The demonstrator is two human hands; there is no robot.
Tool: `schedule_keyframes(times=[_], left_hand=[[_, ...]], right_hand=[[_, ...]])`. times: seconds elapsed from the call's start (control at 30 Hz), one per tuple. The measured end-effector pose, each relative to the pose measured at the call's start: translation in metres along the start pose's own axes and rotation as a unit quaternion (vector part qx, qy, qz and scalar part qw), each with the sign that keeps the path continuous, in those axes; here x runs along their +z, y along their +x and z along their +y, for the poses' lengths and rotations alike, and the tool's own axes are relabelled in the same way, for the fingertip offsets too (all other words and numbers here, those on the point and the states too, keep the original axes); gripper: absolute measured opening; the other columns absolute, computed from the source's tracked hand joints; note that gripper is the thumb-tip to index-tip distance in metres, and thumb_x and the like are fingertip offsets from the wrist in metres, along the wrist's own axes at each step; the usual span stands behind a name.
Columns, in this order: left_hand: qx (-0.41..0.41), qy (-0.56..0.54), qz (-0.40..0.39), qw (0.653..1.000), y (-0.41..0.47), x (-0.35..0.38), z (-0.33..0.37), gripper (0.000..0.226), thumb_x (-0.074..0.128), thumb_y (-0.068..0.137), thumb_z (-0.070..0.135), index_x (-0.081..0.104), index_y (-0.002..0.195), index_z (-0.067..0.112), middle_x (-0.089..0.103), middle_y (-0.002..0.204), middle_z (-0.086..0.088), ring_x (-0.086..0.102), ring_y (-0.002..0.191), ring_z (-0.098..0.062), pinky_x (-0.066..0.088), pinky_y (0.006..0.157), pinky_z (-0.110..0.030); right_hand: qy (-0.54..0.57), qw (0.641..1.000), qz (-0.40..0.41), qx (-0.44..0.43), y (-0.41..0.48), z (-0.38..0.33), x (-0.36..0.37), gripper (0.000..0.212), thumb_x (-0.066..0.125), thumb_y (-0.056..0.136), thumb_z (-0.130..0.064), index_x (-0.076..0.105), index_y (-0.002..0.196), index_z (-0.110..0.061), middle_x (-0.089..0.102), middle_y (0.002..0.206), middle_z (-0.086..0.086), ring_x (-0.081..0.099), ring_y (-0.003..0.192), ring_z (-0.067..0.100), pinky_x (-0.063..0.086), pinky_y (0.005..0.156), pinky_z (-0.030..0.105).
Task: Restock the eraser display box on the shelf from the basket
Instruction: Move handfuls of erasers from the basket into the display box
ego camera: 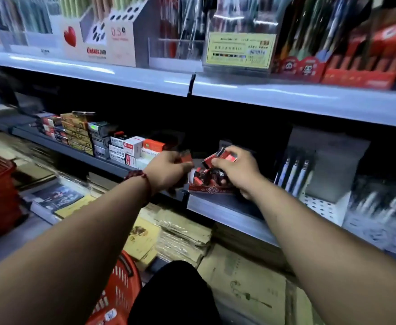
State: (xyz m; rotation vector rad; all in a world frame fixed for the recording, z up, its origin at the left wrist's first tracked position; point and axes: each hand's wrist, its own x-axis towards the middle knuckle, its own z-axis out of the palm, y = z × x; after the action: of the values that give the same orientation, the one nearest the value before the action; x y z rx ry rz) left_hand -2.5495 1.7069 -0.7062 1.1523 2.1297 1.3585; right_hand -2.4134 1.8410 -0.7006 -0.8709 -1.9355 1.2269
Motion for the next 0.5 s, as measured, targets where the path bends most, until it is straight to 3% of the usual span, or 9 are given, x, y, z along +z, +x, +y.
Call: schedule_keyframes(times=[0.07,0.17,0.23,0.37,0.5], left_hand=[[0.007,-0.009,0.019,1.000,0.017,0.009,0.000,0.017,0.061,0.100,0.026,0.064,0.099,0.010,0.068,0.079,-0.013,0.063,0.062,-0.025,0.056,0.054,-0.035],[0.013,-0.024,0.051,0.998,0.040,0.019,-0.004,0.031,0.061,0.088,0.044,0.066,0.097,0.015,0.075,0.091,-0.016,0.072,0.079,-0.033,0.062,0.072,-0.047],[0.015,-0.022,0.066,0.997,0.056,0.028,-0.008,0.034,0.058,0.086,0.046,0.066,0.098,0.015,0.075,0.092,-0.015,0.073,0.086,-0.036,0.061,0.080,-0.052],[0.015,-0.019,0.108,0.994,0.084,0.046,-0.011,0.021,0.058,0.097,0.034,0.063,0.096,0.013,0.074,0.100,-0.014,0.070,0.094,-0.031,0.057,0.086,-0.039],[-0.010,-0.076,0.097,0.992,0.106,0.063,-0.016,0.021,0.057,0.092,0.033,0.062,0.079,0.018,0.076,0.094,-0.010,0.072,0.094,-0.030,0.059,0.090,-0.046]], right_hand=[[-0.026,0.999,0.030,0.007,0.013,0.011,-0.005,0.016,0.078,0.089,-0.016,0.067,0.101,-0.017,0.068,0.083,0.004,0.064,0.062,0.021,0.049,0.047,0.020],[-0.125,0.990,0.070,0.015,0.032,0.025,-0.007,0.024,0.076,0.090,-0.025,0.070,0.100,-0.003,0.068,0.092,0.011,0.069,0.091,0.032,0.051,0.072,0.032],[-0.181,0.979,0.079,0.041,0.043,0.032,-0.007,0.030,0.070,0.094,-0.026,0.070,0.106,0.002,0.069,0.103,0.019,0.067,0.103,0.036,0.048,0.077,0.035],[-0.269,0.957,0.060,0.092,0.062,0.037,-0.002,0.036,0.056,0.102,-0.025,0.068,0.119,0.004,0.067,0.124,0.024,0.063,0.117,0.039,0.050,0.090,0.036],[-0.299,0.950,0.019,0.084,0.074,0.035,0.009,0.038,0.053,0.104,-0.029,0.068,0.121,0.002,0.066,0.126,0.023,0.061,0.119,0.038,0.044,0.083,0.031]])
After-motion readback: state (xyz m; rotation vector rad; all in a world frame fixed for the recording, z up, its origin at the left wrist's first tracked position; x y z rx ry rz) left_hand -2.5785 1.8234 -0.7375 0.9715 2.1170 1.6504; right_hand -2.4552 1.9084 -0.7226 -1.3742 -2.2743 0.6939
